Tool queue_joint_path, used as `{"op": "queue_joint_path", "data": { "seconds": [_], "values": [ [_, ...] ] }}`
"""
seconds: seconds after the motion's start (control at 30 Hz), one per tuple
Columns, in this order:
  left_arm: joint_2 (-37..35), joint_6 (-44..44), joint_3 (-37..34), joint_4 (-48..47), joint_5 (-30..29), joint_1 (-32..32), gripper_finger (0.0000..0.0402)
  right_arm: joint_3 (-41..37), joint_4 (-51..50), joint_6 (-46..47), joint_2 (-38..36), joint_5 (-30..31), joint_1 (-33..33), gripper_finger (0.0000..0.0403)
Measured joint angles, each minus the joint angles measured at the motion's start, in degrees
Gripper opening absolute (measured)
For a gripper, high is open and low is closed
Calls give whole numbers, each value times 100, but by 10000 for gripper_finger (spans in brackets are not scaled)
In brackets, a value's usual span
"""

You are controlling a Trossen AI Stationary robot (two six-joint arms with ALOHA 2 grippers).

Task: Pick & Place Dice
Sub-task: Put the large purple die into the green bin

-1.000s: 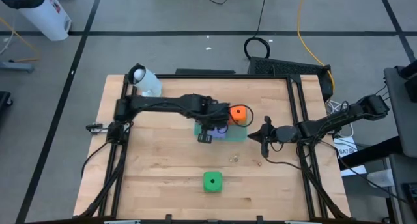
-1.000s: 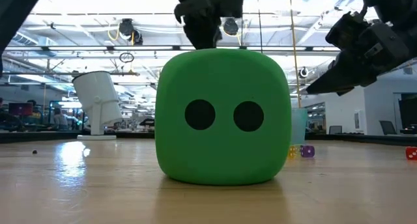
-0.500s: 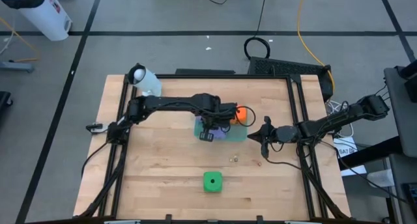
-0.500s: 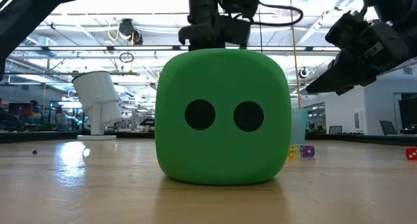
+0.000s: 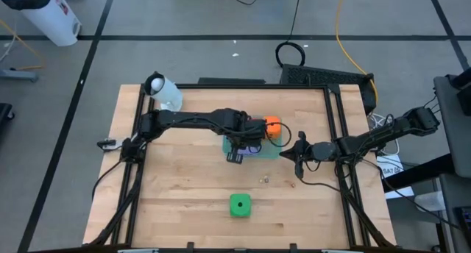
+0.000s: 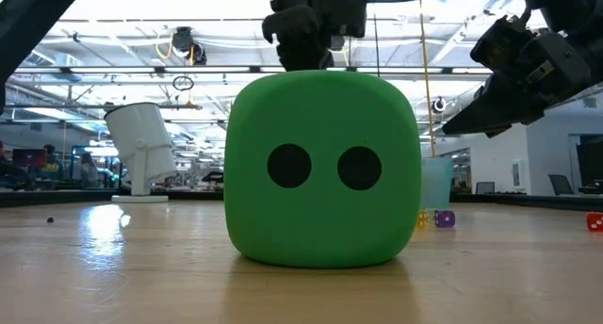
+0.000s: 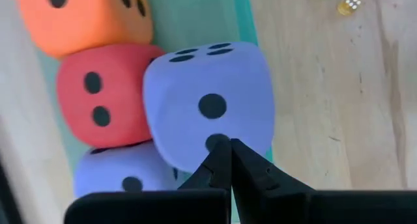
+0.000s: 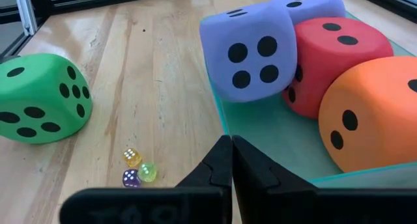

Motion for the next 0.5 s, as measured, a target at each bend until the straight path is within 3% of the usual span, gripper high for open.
{"op": "queue_joint_path", "data": {
  "seconds": [0.5],
  "values": [
    [481, 195, 11, 601, 252, 105, 2, 0, -253, -4, 477, 354, -31, 0]
  ]
}}
